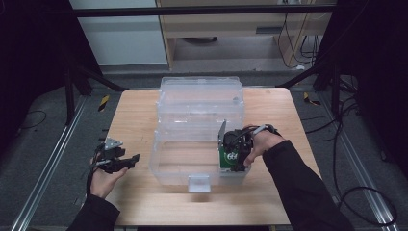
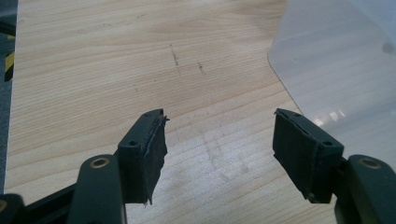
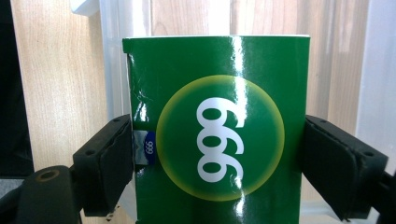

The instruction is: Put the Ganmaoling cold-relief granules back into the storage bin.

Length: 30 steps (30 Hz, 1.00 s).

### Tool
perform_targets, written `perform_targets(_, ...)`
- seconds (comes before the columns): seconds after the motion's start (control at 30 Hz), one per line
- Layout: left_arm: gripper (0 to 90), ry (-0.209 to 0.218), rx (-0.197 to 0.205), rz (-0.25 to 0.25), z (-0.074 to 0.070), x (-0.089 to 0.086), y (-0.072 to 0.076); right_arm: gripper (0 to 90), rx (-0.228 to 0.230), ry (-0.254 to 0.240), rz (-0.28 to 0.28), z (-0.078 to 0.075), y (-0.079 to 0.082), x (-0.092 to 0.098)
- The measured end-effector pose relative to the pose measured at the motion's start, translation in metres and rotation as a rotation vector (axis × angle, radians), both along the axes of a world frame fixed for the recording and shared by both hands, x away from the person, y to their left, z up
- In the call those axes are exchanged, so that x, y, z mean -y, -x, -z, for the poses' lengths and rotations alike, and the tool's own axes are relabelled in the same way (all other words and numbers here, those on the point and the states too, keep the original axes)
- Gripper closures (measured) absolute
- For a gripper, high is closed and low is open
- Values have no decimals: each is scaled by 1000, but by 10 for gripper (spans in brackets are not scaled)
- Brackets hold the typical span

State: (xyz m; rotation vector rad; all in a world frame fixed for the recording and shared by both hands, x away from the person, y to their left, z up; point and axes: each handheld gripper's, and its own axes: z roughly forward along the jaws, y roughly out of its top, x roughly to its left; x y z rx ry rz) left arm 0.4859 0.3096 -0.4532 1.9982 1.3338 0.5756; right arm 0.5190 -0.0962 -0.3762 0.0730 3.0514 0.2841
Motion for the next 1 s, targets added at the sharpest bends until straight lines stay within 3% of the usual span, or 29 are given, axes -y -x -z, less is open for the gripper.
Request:
perform_targets(0.13,339,-1,0,0,0,0,0,165,1,7,3,0,-1,1)
perform_targets(0.2,338,-1,1,0,0,0,0,178,8,-23,26,-3,-1,4)
perform_targets(0.37,339,-1,-1,1,0,1,0,185,23,-44,64,-11,3,11)
perform_targets(0.77,338,11,8,2,-2,1,1,245,86,-189,204,-34,20,30)
perform_targets(1.0,338,13,17,3,-3,1,1,276,84,-260,228,-38,34,28)
